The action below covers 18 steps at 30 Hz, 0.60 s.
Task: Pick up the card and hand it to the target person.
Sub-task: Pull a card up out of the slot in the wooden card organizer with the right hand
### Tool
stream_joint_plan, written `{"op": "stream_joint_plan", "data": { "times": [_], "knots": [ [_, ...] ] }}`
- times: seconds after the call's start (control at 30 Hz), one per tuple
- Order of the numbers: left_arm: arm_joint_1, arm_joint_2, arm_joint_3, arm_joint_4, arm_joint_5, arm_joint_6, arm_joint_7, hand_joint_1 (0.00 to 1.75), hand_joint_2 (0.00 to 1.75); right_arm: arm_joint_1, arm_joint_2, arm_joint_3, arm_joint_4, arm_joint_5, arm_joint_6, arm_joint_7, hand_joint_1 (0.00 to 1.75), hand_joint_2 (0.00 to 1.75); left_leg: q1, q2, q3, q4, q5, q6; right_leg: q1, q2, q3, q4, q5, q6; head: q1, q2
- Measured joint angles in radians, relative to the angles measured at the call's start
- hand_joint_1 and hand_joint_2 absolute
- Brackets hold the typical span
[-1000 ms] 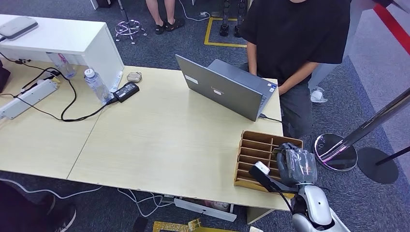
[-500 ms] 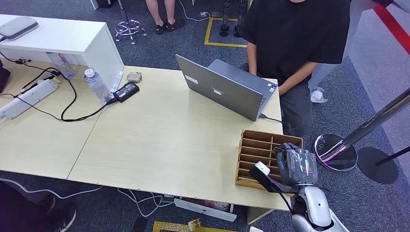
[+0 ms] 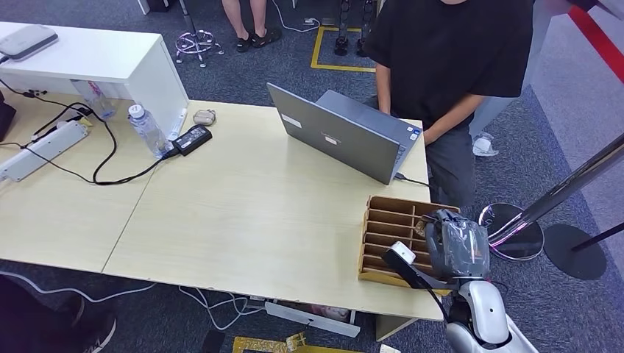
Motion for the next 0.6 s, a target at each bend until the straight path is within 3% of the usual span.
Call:
{"op": "stream_joint_plan", "data": {
  "times": [0.3, 0.6],
  "knots": [
    [-0.001, 0.004, -0.008, -0.001, -0.007, -0.009, -0.001, 0.00, 0.00, -0.034, -0.002, -0.041, -0.020, -0.016, -0.022, -0.013, 1.36, 1.75, 0.000, 0.000, 0.000, 0.000, 0.000, 0.000, 0.000, 0.000, 0.000, 0.000, 0.000, 0.000, 0.000, 0.000],
    [-0.002, 0.012, -0.024, 0.000, -0.028, -0.023, -0.005, 0.00, 0.00, -0.173, 0.077, -0.029, 0.237, -0.178, -0.059, -0.139, 1.28, 1.75, 0.000, 0.002, 0.001, -0.001, 0.000, 0.000, 0.000, 0.002, 0.001, -0.001, 0.001, 0.000, 0.000, 0.000]
  ]
}}
